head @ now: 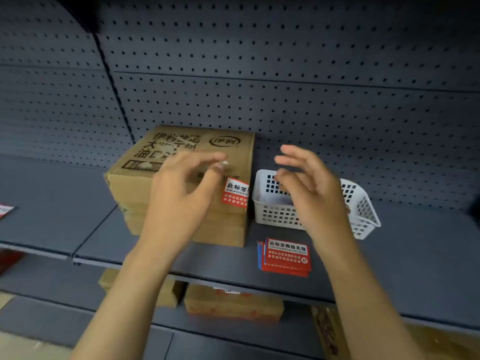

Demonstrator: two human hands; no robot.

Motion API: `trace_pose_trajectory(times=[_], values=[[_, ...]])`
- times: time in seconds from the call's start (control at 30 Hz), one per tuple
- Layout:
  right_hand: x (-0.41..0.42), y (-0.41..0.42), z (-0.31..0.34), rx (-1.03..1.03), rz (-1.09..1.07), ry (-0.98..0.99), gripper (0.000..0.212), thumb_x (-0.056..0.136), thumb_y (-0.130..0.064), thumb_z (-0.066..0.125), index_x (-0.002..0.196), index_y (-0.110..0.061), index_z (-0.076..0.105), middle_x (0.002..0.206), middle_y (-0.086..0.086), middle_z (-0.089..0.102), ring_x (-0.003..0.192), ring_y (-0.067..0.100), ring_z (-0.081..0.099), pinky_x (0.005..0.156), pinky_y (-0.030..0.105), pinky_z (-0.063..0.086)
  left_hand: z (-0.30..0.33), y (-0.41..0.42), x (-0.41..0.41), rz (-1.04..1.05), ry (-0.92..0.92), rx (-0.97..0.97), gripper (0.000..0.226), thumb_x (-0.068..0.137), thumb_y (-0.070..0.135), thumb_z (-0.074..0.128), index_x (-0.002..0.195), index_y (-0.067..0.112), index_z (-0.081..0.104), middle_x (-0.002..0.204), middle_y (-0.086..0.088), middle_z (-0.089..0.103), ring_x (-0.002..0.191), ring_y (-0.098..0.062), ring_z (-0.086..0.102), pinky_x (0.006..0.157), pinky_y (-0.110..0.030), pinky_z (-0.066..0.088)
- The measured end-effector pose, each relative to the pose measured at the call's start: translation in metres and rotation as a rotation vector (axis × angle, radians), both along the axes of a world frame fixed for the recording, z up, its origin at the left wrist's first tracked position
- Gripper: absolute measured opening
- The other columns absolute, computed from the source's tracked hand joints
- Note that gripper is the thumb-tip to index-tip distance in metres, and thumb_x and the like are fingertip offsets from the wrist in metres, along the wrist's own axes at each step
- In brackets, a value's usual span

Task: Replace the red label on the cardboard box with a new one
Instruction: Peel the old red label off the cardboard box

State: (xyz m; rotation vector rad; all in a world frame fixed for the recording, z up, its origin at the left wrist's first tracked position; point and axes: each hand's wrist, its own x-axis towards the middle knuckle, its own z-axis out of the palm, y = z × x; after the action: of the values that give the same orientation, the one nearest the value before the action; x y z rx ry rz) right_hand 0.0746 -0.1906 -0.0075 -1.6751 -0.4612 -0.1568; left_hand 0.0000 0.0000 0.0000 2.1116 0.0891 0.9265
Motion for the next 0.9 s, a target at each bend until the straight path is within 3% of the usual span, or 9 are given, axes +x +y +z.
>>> trace_pose_trajectory(times=[0.1, 0.17, 0.33, 0.5, 0.6, 0.73, 0.9], values=[[0.01, 0.007, -0.006, -0.08, 0.038, 0.003, 0.03, 0.101, -0.021, 0.061, 0.125, -0.038, 0.067, 0.121, -0.018, 0.072, 0.101, 0.002, 0.07, 0.08, 0.009, 0.051, -0.004, 0.007, 0.013, 0.1, 0.054, 0.15, 0.022, 0.098, 0.025, 0.059, 0.104, 0.04, 0.072, 0.103, 0.018, 0.07, 0.105, 0.006, 0.05, 0.09, -0.001, 0.029], [0.014, 0.015, -0.012, -0.11, 0.059, 0.019, 0.027, 0.101, -0.022, 0.061, 0.123, -0.035, 0.071, 0.12, -0.017, 0.072, 0.101, -0.001, 0.069, 0.079, 0.005, 0.049, -0.009, 0.012, 0.019, 0.111, 0.096, 0.187, 0.026, 0.096, 0.016, 0.06, 0.102, 0.036, 0.075, 0.103, 0.015, 0.07, 0.107, -0.002, 0.053, 0.092, -0.004, 0.032], [0.02, 0.033, -0.014, -0.266, 0.066, -0.137, 0.019, 0.096, -0.033, 0.067, 0.112, -0.029, 0.076, 0.115, -0.017, 0.069, 0.108, -0.001, 0.066, 0.088, 0.013, 0.052, -0.012, 0.022, 0.03, 0.128, 0.147, 0.239, 0.021, 0.091, 0.018, 0.064, 0.099, 0.032, 0.078, 0.101, 0.013, 0.07, 0.105, -0.012, 0.065, 0.097, -0.036, 0.051], [0.024, 0.046, -0.013, -0.358, 0.076, -0.246, 0.024, 0.086, -0.045, 0.071, 0.098, -0.026, 0.081, 0.113, -0.014, 0.068, 0.112, 0.006, 0.064, 0.099, 0.032, 0.052, -0.01, 0.024, 0.038, 0.161, 0.221, 0.312, 0.018, 0.091, 0.029, 0.061, 0.097, 0.035, 0.076, 0.102, 0.018, 0.072, 0.099, -0.01, 0.068, 0.108, -0.058, 0.038], [0.025, 0.047, -0.011, -0.414, 0.091, -0.271, 0.02, 0.081, -0.048, 0.074, 0.09, -0.031, 0.081, 0.11, -0.015, 0.069, 0.111, 0.009, 0.062, 0.098, 0.03, 0.049, -0.01, 0.02, 0.038, 0.207, 0.263, 0.322, 0.02, 0.092, 0.031, 0.058, 0.098, 0.035, 0.076, 0.104, 0.017, 0.073, 0.098, -0.012, 0.07, 0.115, -0.06, 0.03], [0.027, 0.046, -0.008, -0.426, 0.147, -0.302, 0.014, 0.081, -0.042, 0.078, 0.086, -0.029, 0.08, 0.106, -0.016, 0.072, 0.111, 0.006, 0.058, 0.098, 0.009, 0.036, -0.013, 0.02, 0.039, 0.231, 0.274, 0.33, 0.021, 0.093, 0.032, 0.056, 0.098, 0.035, 0.075, 0.104, 0.017, 0.073, 0.095, -0.013, 0.07, 0.117, -0.057, 0.03], [0.031, 0.04, -0.012, -0.392, 0.238, -0.366, 0.016, 0.078, -0.039, 0.08, 0.085, -0.024, 0.082, 0.098, -0.014, 0.079, 0.122, 0.004, 0.059, 0.106, 0.022, 0.044, -0.012, 0.019, 0.039, 0.251, 0.281, 0.342, 0.02, 0.093, 0.034, 0.055, 0.098, 0.036, 0.075, 0.103, 0.016, 0.073, 0.09, -0.017, 0.071, 0.116, -0.057, 0.032]])
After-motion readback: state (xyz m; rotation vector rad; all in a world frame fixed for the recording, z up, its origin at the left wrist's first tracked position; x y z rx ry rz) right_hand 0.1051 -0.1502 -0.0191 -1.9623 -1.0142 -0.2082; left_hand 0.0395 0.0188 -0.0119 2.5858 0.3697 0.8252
